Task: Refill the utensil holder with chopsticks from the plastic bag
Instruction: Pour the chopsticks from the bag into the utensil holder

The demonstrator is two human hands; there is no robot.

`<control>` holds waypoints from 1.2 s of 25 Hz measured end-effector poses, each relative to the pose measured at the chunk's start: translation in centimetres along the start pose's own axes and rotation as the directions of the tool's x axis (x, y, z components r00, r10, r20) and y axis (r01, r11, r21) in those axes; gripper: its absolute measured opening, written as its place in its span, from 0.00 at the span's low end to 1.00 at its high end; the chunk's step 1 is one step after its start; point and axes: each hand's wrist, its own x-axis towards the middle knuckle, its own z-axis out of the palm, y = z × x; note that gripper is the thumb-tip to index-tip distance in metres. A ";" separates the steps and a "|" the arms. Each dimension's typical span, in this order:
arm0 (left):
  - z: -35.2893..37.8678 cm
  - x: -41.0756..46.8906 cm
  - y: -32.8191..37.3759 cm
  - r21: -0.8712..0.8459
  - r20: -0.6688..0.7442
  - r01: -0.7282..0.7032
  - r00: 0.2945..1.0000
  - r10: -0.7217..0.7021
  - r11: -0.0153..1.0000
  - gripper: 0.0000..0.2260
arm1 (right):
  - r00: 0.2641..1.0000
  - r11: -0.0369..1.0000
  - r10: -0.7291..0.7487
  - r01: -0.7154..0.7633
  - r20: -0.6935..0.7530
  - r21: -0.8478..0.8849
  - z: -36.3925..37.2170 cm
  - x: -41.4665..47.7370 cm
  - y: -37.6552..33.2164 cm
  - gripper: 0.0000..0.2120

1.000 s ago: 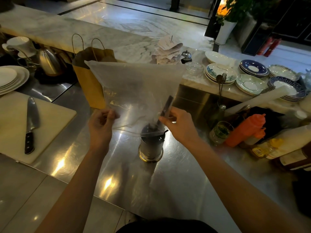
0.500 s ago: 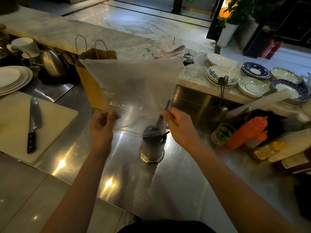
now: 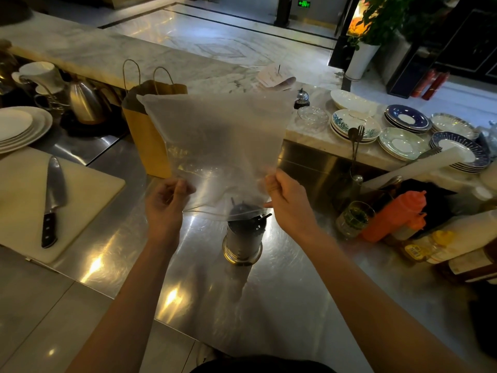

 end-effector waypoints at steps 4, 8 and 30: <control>-0.3 0.3 0.5 -0.014 0.055 -0.051 0.997 0.052 0.999 0.07 | 0.996 0.999 -0.016 0.018 -0.082 0.029 -0.8 0.4 -0.1 0.10; 0.6 0.2 0.4 0.009 0.049 -0.028 0.998 0.027 1.000 0.08 | 0.995 0.998 -0.009 0.015 -0.104 0.061 -1.2 0.3 -0.1 0.09; 9.9 -3.1 2.0 0.354 0.297 -0.103 0.955 -0.007 0.930 0.07 | 0.917 0.964 0.170 -0.079 -0.361 0.254 -10.9 -5.2 4.4 0.09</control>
